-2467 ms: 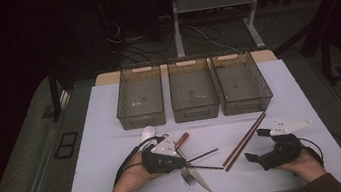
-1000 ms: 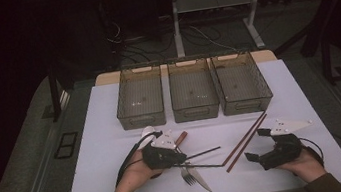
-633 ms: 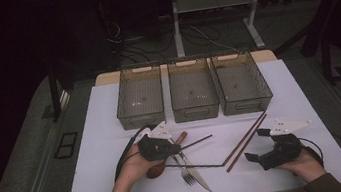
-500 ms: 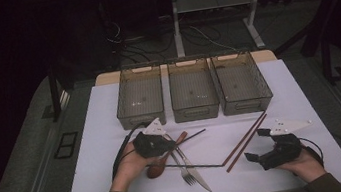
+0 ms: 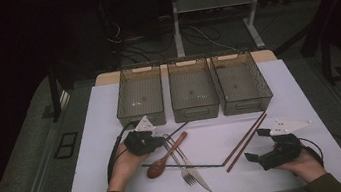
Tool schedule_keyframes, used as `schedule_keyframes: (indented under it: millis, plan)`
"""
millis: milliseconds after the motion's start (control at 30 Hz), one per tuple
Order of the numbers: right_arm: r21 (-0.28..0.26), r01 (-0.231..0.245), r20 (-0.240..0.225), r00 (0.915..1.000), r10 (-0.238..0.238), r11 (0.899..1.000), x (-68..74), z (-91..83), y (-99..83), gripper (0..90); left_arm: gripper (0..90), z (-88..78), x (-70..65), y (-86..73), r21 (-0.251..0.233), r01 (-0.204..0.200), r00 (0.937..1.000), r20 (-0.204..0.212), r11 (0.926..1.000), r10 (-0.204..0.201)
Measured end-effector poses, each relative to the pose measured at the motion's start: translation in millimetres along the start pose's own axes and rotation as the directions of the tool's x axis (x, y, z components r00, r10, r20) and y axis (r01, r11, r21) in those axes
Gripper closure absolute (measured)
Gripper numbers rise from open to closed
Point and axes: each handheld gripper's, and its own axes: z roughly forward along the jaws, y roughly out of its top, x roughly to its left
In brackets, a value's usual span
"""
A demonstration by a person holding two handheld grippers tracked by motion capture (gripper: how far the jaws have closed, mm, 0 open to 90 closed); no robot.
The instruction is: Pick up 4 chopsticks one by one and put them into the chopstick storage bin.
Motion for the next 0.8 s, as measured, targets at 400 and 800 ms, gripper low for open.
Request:
schedule_keyframes:
  millis: [400, 800]
  plan:
    - [-0.001, -0.002, -0.002, 1.0, 0.002, 1.0, 0.0, -1.1, 0.0, 0.8, 57.9, -4.8, -37.8, 12.5, -0.065, -0.097, 0.9813, 0.161, 0.9932, 0.106]
    - [0.0, -0.001, -0.002, 1.0, 0.001, 1.0, 0.1, -0.9, 0.1, 0.8, 69.0, 13.1, -58.0, 6.5, 0.007, -0.242, 0.9319, 0.28, 0.9704, 0.23]
